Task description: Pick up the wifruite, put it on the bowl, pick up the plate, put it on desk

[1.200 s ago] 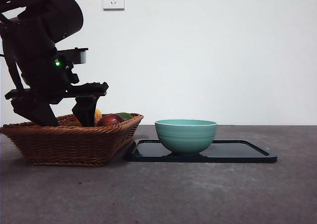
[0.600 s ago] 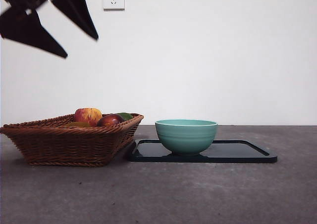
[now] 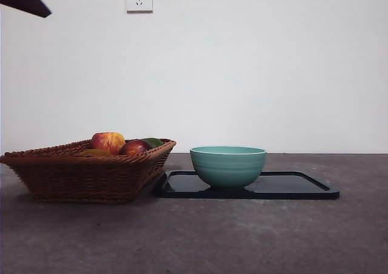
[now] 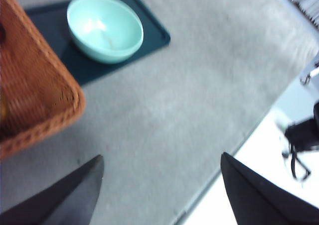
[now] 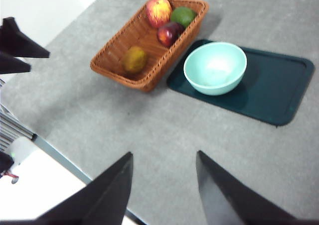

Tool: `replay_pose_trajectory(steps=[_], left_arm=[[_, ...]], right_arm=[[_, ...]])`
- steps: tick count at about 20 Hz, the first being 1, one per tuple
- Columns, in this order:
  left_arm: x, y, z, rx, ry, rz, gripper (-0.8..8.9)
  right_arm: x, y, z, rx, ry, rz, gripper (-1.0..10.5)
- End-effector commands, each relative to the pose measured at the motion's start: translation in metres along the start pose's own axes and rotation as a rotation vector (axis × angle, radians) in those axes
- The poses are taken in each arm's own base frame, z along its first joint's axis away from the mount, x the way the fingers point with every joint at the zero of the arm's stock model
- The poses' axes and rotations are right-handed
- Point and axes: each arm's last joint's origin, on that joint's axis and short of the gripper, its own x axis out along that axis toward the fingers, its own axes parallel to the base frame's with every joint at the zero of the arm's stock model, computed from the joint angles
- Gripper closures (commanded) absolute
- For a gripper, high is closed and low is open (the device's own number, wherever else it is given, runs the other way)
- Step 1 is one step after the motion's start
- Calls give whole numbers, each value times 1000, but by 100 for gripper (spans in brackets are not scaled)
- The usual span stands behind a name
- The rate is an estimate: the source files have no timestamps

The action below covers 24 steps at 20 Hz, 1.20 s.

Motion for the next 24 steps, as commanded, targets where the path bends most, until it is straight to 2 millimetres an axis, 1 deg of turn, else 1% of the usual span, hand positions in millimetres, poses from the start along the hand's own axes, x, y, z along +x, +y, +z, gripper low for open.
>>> replay_pose_trajectory(steps=[1,7,13,16,18,20,24], left_arm=[[-1,-2,1,53,13,-8,442],[-1,-2,0,58,17,-8,442],[-1,-2,0,62,16,-8,442],[-1,-2,0,62,16,-8,442],[-1,-2,0,62,15,-8,442],[-1,-2,0,64,14,-8,442],[-1,-2,0,63,15,-8,442]], right_arm=[[-4,2,2,-1,-8,6,744],[-4,2,2,9,-6,6,744],[-3,1,2,58,-7,-8,744],[5,0,6,100,11,-51,743],[18,-1,13,108,40,-64,742],[38,-3,24,113,69,-74,710],[93,-11,47,95,124,-101,707]])
